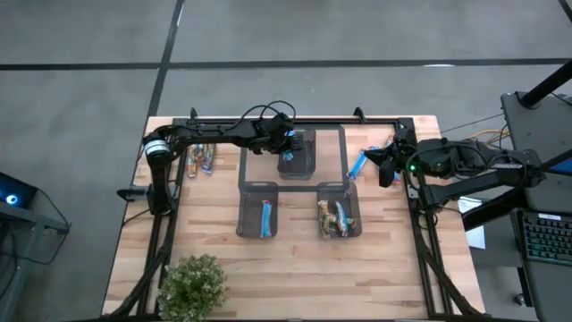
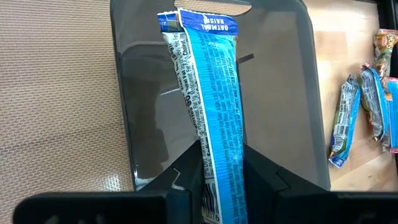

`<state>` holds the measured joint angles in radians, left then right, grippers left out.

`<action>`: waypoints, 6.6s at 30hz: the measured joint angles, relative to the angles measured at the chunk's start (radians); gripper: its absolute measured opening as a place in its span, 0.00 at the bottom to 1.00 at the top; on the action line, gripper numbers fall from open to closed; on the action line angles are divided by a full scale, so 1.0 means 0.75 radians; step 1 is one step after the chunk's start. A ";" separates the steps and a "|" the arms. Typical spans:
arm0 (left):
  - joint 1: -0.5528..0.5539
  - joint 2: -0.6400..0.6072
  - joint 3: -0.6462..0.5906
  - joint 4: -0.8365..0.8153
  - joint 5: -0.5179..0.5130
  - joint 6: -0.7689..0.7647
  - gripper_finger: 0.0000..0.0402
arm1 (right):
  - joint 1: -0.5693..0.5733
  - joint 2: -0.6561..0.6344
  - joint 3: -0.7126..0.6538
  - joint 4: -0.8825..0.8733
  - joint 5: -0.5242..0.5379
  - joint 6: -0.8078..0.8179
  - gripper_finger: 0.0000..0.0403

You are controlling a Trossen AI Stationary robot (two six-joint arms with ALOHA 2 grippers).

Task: Pick and place Granola Bars by type
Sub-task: Put the blue granola bar into the top black bin

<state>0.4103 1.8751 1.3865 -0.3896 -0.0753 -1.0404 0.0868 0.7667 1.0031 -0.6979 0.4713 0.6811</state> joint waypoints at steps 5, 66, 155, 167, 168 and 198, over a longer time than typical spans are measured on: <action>0.000 0.000 0.000 0.001 0.001 0.007 0.16 | 0.000 0.000 0.000 0.000 0.000 0.000 0.02; -0.009 0.001 -0.001 -0.018 0.108 0.051 0.05 | 0.000 0.001 -0.003 -0.002 -0.002 -0.004 0.02; -0.215 -1.235 -0.236 -0.120 0.052 1.223 0.00 | -0.078 0.307 0.265 0.092 0.073 0.150 0.02; -0.207 -1.349 -0.351 -0.063 0.044 1.184 0.00 | -0.213 0.463 0.516 -0.234 0.071 0.283 0.02; -0.207 -1.350 -0.351 -0.062 0.044 1.184 0.00 | -0.230 0.474 0.538 -0.271 0.071 0.302 0.02; -0.207 -1.352 -0.351 -0.063 0.043 1.178 0.00 | -0.415 0.509 0.401 -0.814 0.027 0.984 0.55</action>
<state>0.2550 0.8612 1.1229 -0.4370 -0.0429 -0.1568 -0.2245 1.1484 1.3037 -1.3087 0.4915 1.4193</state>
